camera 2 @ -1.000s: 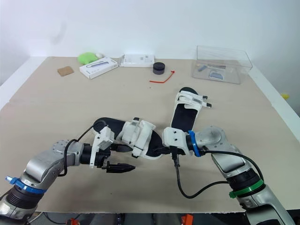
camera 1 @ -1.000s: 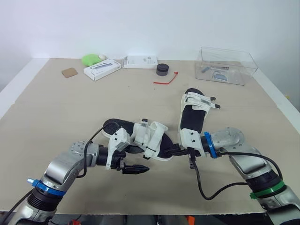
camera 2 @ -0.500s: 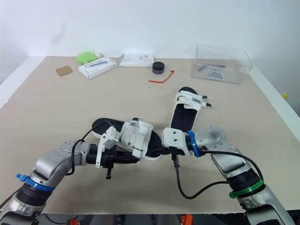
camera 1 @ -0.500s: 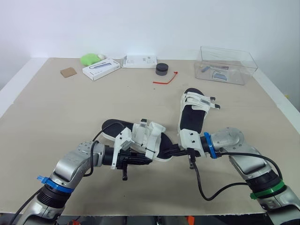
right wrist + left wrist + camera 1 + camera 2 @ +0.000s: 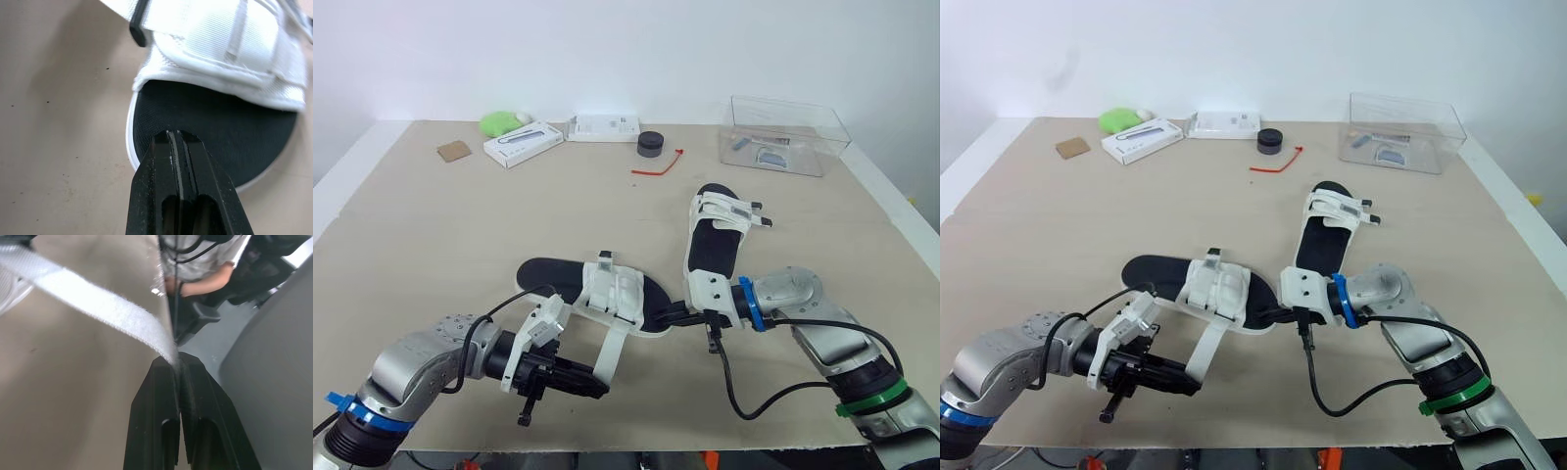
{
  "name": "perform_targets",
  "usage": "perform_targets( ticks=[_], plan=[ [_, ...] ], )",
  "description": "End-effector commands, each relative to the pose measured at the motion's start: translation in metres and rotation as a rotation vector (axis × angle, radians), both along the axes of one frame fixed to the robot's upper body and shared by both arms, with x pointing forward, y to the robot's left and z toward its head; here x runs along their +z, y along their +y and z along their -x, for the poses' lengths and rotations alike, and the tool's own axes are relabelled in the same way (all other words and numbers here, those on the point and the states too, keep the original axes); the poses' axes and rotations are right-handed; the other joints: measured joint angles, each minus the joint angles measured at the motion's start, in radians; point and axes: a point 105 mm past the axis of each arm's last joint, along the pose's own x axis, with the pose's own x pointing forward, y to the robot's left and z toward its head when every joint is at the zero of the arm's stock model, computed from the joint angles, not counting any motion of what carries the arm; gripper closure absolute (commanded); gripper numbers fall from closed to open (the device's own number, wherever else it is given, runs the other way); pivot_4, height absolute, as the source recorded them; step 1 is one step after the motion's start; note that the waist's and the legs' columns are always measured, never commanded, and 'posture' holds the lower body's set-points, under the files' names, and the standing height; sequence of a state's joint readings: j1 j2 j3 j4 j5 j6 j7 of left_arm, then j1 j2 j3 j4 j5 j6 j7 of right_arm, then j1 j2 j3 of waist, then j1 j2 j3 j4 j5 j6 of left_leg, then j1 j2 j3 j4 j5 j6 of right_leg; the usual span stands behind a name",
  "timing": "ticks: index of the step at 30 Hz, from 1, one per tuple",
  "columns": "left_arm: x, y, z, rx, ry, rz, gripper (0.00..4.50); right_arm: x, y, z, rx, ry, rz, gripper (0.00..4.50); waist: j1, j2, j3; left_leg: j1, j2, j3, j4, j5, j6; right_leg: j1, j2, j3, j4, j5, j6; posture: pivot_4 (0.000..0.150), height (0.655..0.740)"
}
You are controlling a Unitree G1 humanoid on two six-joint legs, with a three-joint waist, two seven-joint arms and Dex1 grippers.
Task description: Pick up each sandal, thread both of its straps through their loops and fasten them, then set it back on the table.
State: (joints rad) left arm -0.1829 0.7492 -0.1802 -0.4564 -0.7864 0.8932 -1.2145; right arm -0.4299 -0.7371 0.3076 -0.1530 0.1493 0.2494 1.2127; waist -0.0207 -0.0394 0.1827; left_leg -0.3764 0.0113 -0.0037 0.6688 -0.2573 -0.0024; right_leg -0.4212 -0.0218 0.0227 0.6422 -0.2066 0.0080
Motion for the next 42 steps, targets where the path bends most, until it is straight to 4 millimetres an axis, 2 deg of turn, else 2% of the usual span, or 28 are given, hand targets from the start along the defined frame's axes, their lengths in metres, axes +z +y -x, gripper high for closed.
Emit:
perform_targets(
  ticks=[1, 6, 7, 8, 11, 12, 14, 15, 17, 20, 23, 26, 30, 32, 37, 42],
  plan=[
    [0.008, -0.002, 0.007, -0.032, -0.015, 0.025, 4.46, -0.011, -0.008, -0.003, -0.040, 0.024, 0.041, 4.50, 0.000, 0.000, 0.000, 0.000, 0.000, 0.000, 0.000, 0.000, 0.000, 0.000, 0.000, 0.000, 0.000, 0.000, 0.000, 0.150, 0.7400],
    [-0.001, 0.001, 0.002, -0.002, -0.020, -0.010, 4.46, -0.010, -0.007, -0.003, -0.034, 0.022, 0.040, 4.50, 0.000, 0.000, 0.000, 0.000, 0.000, 0.000, 0.000, 0.000, 0.000, 0.000, 0.001, 0.000, 0.000, 0.000, 0.000, 0.150, 0.7400],
    [-0.004, 0.002, 0.000, 0.004, -0.036, -0.025, 3.75, -0.010, -0.007, -0.003, -0.033, 0.023, 0.040, 4.50, 0.000, 0.000, 0.000, 0.000, 0.000, 0.000, 0.000, 0.000, 0.000, 0.000, 0.001, 0.000, 0.000, 0.000, 0.000, 0.150, 0.7400],
    [-0.006, 0.003, 0.000, 0.000, -0.048, -0.033, 3.51, -0.010, -0.007, -0.004, -0.033, 0.023, 0.040, 4.50, 0.000, 0.000, 0.000, 0.000, 0.000, 0.000, 0.000, 0.000, 0.000, 0.000, 0.001, 0.000, 0.000, 0.000, 0.000, 0.150, 0.7400],
    [-0.007, 0.009, 0.004, -0.075, -0.140, -0.066, 2.26, -0.011, -0.007, -0.003, -0.030, 0.025, 0.042, 4.50, 0.000, 0.000, 0.000, 0.000, 0.000, 0.000, 0.000, 0.000, 0.000, 0.000, 0.001, 0.000, 0.000, -0.002, -0.003, 0.150, 0.7400],
    [-0.008, 0.014, 0.002, -0.103, -0.223, -0.099, 2.02, -0.011, -0.008, -0.003, -0.030, 0.025, 0.044, 4.50, 0.000, 0.000, 0.000, 0.000, 0.000, 0.000, 0.000, 0.000, 0.000, 0.000, 0.001, 0.000, 0.000, -0.002, -0.004, 0.150, 0.7400],
    [-0.010, 0.028, -0.006, -0.196, -0.439, -0.197, 1.10, -0.011, -0.009, -0.003, -0.027, 0.026, 0.048, 4.50, 0.000, 0.000, 0.000, 0.000, 0.000, 0.001, 0.000, 0.000, 0.000, 0.000, 0.001, 0.000, 0.000, -0.003, -0.005, 0.150, 0.7400],
    [-0.009, 0.033, -0.011, -0.229, -0.520, -0.228, 0.85, -0.011, -0.009, -0.002, -0.023, 0.027, 0.052, 4.50, 0.001, 0.001, 0.000, 0.000, 0.000, 0.001, 0.000, 0.000, 0.000, 0.000, 0.001, 0.000, 0.000, -0.003, -0.005, 0.150, 0.7400],
    [-0.003, 0.042, -0.024, -0.295, -0.698, -0.271, 0.85, -0.011, -0.009, -0.003, -0.019, 0.028, 0.055, 4.50, 0.003, 0.001, 0.000, 0.000, 0.000, 0.002, 0.000, 0.000, 0.000, 0.000, 0.000, 0.000, 0.000, -0.003, -0.005, 0.150, 0.7400],
    [0.012, 0.045, -0.040, -0.398, -0.968, -0.260, 0.85, -0.011, -0.009, -0.004, -0.015, 0.027, 0.055, 4.50, 0.003, 0.001, 0.000, 0.000, 0.000, 0.005, 0.001, 0.000, -0.001, 0.000, 0.000, 0.000, 0.000, -0.003, -0.005, 0.150, 0.7400],
    [0.027, 0.036, -0.047, -0.462, -1.208, -0.171, 0.85, -0.011, -0.008, -0.004, -0.010, 0.027, 0.054, 4.50, 0.003, 0.001, 0.000, 0.000, 0.000, 0.006, 0.001, 0.000, 0.000, 0.000, -0.001, 0.001, 0.000, -0.002, -0.004, 0.150, 0.7400],
    [0.036, 0.019, -0.041, -0.525, -1.449, -0.012, 0.85, -0.011, -0.007, -0.002, -0.006, 0.029, 0.053, 4.50, 0.003, 0.001, 0.000, -0.001, 0.000, 0.007, 0.001, -0.001, 0.000, -0.001, -0.001, 0.002, -0.001, 0.001, 0.000, 0.150, 0.7400],
    [0.036, 0.009, -0.033, -0.570, -1.614, 0.093, 0.85, -0.012, -0.008, 0.000, -0.005, 0.034, 0.054, 4.50, 0.002, 0.001, 0.000, -0.001, 0.001, 0.007, 0.001, -0.002, 0.001, -0.001, 0.000, 0.003, -0.001, 0.001, 0.001, 0.150, 0.7400],
    [0.026, 0.006, -0.029, -0.619, -1.660, 0.116, 0.85, -0.013, -0.009, 0.001, -0.005, 0.037, 0.058, 4.50, 0.002, 0.001, 0.000, -0.001, 0.001, 0.007, 0.001, -0.002, 0.002, -0.001, 0.000, 0.003, -0.001, 0.001, 0.001, 0.150, 0.7400],
    [0.017, -0.006, -0.030, -0.630, -1.701, 0.158, 0.85, -0.011, -0.008, 0.001, -0.006, 0.034, 0.056, 4.50, 0.002, 0.001, -0.001, -0.001, 0.000, 0.007, 0.002, -0.002, 0.002, 0.000, 0.000, 0.003, -0.001, 0.002, 0.002, 0.150, 0.7400],
    [0.006, -0.010, -0.037, -0.679, -1.741, 0.110, 0.85, -0.011, -0.009, 0.002, -0.011, 0.036, 0.055, 4.50, 0.002, 0.001, -0.001, 0.000, 0.000, 0.007, 0.002, -0.002, 0.002, 0.000, 0.000, 0.003, -0.001, 0.002, 0.003, 0.150, 0.7400]
  ],
)
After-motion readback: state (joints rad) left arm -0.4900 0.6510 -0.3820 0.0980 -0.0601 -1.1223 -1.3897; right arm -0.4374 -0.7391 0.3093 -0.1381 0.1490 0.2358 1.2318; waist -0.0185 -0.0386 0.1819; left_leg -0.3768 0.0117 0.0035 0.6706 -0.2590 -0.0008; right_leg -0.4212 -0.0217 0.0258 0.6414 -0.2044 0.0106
